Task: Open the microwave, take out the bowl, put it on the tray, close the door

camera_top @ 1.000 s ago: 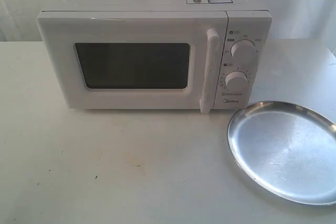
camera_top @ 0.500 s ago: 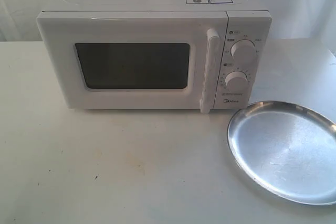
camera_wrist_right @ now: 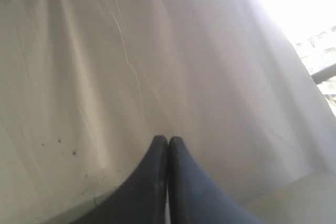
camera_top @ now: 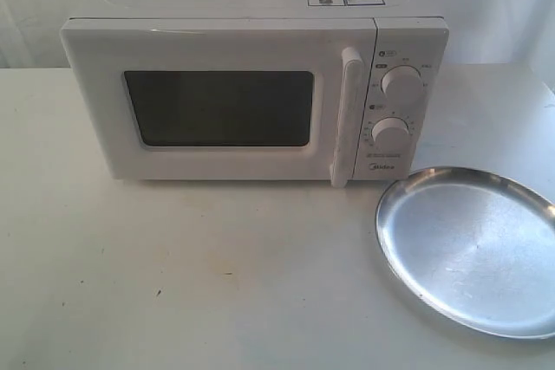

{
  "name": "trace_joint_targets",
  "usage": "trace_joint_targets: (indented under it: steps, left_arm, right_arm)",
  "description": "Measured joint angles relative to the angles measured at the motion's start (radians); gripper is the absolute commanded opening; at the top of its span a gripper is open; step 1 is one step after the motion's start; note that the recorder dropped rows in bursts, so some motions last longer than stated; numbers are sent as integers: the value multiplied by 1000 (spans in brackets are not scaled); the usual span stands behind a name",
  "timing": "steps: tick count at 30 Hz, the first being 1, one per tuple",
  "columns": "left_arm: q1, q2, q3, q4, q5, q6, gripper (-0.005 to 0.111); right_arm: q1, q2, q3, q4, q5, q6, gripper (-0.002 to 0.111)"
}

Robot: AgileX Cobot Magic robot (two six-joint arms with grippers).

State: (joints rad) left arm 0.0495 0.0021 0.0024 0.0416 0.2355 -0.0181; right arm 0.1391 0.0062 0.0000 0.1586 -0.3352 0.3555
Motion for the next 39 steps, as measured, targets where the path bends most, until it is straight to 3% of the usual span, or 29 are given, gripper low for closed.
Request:
trace_joint_targets:
  steps: [4, 10, 16, 22, 26, 32, 39]
  left_arm:
    - [0, 0, 0, 0, 0, 0, 0]
    - [0, 0, 0, 0, 0, 0, 0]
    - [0, 0, 0, 0, 0, 0, 0]
    - [0, 0, 0, 0, 0, 0, 0]
    - [0, 0, 0, 0, 0, 0, 0]
    - [0, 0, 0, 0, 0, 0, 0]
    - [0, 0, 0, 0, 0, 0, 0]
  right_arm:
    - [0, -2, -33, -20, 3, 54, 0]
    - [0, -2, -117, -201, 24, 68, 0]
    - [-1, 92, -312, -386, -2, 68, 0]
    - [-1, 322, -481, -434, -25, 68, 0]
    - [-1, 565, -546, -577, -27, 73, 0]
    - [-1, 919, -618, -847, -71, 246, 0]
    - [-5, 1170, -678, -1009, -203, 377, 0]
